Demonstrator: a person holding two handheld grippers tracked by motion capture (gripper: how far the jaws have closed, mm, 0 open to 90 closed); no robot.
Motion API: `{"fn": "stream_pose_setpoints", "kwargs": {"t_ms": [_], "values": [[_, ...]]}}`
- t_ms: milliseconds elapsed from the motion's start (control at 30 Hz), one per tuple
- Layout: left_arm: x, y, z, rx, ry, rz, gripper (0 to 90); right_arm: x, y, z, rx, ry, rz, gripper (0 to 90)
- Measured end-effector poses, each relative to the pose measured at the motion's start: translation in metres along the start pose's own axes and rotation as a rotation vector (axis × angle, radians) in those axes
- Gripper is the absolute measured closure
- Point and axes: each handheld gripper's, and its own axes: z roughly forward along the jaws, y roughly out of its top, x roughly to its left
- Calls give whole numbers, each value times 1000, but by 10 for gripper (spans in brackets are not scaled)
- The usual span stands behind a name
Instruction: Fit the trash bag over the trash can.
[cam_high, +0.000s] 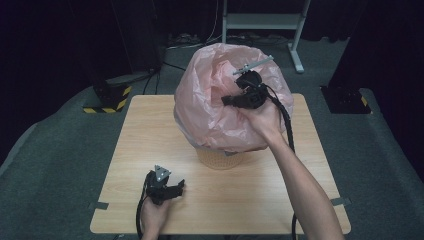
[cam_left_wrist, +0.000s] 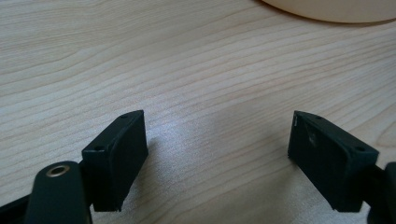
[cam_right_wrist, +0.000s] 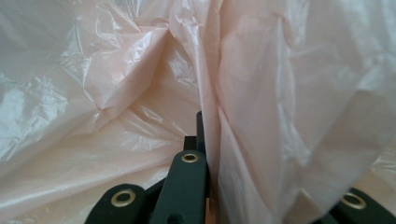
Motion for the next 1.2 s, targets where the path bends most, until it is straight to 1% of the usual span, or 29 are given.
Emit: {"fn": "stream_pose_setpoints", "kwargs": {"t_ms": [167, 233, 333, 533, 633, 800, 1000, 1100, 1200], "values": [[0, 0, 0, -2, -1, -2, 198, 4, 4, 5, 10, 5, -1, 884], [0, 0, 0, -3, -1, -3, 198, 5, 5, 7, 19, 4, -9, 884], [0, 0, 0, -3, -1, -2, 198, 5, 5, 9, 30, 0, -4, 883], [0, 0, 0, -3, -1, -2, 198, 5, 4, 12, 42, -8, -10, 883], [0, 0, 0, -2, -1, -2, 199, 4, 3, 12, 44, -9, -3, 878], [0, 0, 0, -3, -1, -2, 198, 1, 2, 15, 45, -7, 0, 848], [0, 0, 0, -4, -1, -3, 199, 3, 1, 15, 50, -17, 0, 808], [0, 0, 0, -4, 0, -3, 198, 2, 1, 14, 48, -16, -1, 777], [0, 0, 0, -5, 0, -3, 199, 2, 0, 14, 42, -26, -5, 734]]}}
